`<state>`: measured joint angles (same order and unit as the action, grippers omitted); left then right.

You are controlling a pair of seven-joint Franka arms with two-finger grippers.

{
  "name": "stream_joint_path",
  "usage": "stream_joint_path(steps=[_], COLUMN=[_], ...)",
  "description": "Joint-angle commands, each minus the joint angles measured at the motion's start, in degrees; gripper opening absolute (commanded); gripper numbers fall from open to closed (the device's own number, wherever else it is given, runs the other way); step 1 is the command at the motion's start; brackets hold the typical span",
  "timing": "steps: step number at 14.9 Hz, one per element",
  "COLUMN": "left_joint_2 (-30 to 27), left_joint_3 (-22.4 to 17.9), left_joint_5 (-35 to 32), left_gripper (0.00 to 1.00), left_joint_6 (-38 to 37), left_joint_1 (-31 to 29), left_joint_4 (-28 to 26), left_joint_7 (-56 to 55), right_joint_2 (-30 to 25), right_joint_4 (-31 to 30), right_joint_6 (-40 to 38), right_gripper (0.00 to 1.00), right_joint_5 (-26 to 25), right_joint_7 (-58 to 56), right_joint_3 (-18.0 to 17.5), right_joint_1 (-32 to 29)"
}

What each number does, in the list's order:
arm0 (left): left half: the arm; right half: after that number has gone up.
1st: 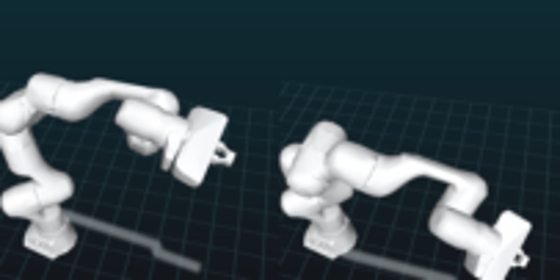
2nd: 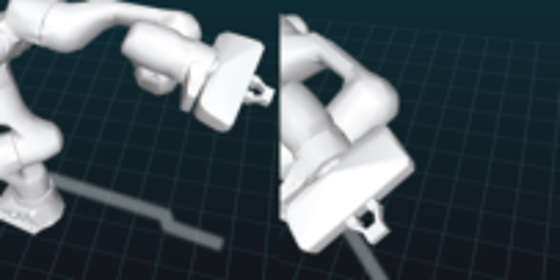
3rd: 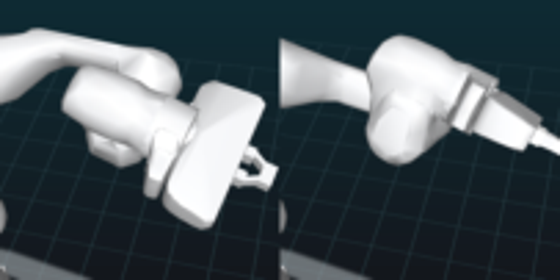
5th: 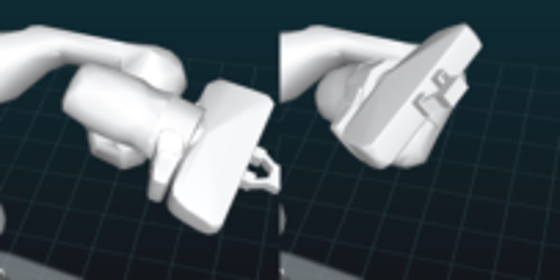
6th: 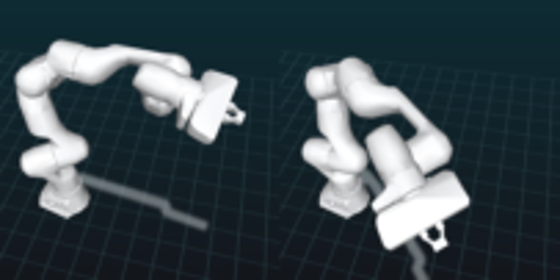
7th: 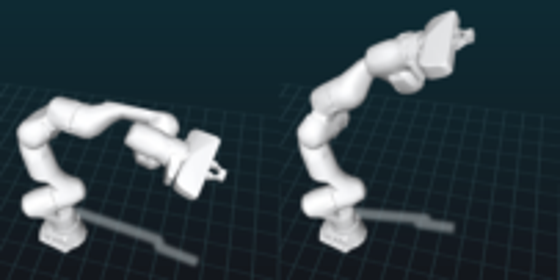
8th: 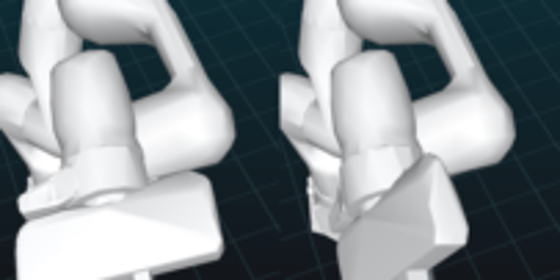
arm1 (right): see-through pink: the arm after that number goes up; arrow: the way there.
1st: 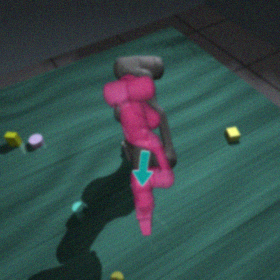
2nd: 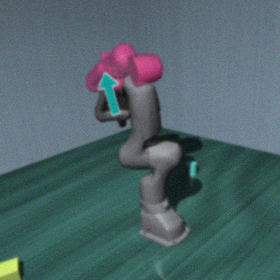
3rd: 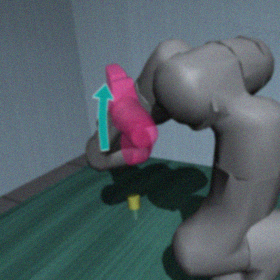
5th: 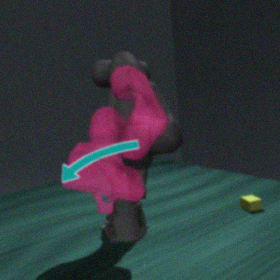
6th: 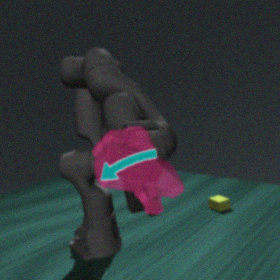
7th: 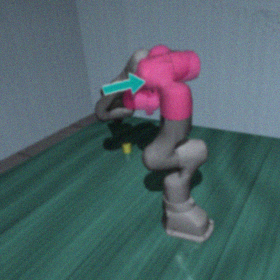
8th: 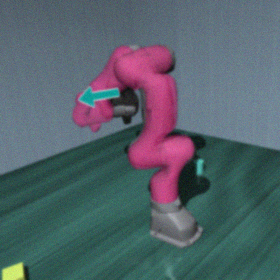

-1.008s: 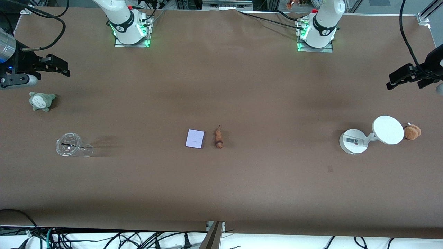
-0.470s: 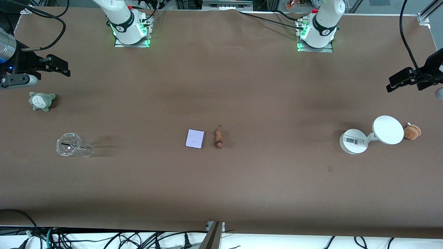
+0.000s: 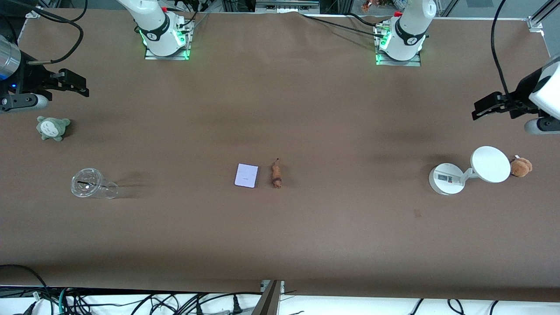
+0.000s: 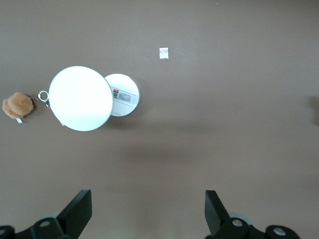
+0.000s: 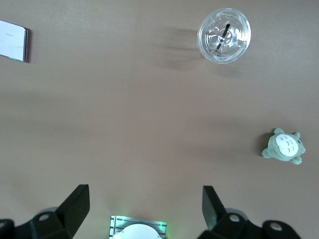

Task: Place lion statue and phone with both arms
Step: 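Reach the left gripper down to the brown lion statue and grasp it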

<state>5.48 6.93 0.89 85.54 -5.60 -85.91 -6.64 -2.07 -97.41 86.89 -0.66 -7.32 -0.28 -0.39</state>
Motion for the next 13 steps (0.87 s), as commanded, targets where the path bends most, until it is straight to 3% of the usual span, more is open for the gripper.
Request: stream_joint_path(steps=[1,5,13], left_joint_2=[2.8,9.0,25.1], left_joint_3=[0.7,1.2,1.2], left_joint_5=[2.6,4.4,5.5], left_gripper=[1.0,1.0,1.0], left_joint_6=[-0.5,6.4,30.2], left_joint_1=[1.5,9.4,25.0], left_joint_4=[1.1,1.4,1.6], left_joint_7=[-5.0,-16.5,-39.7], right_joint_2=[0.2,0.2,0.3], right_joint_4=[0.8,0.8,0.8], right_joint_6=[-0.9,-0.9,-0.9], right_gripper=[1.0,1.0,1.0], right_joint_5=[-0.6,-0.6,-0.6], right_joint_7=[0.0,0.0,-0.2], right_joint_3=[0.5,0.5,0.5], right_joint_1=[0.7,0.7,0.7])
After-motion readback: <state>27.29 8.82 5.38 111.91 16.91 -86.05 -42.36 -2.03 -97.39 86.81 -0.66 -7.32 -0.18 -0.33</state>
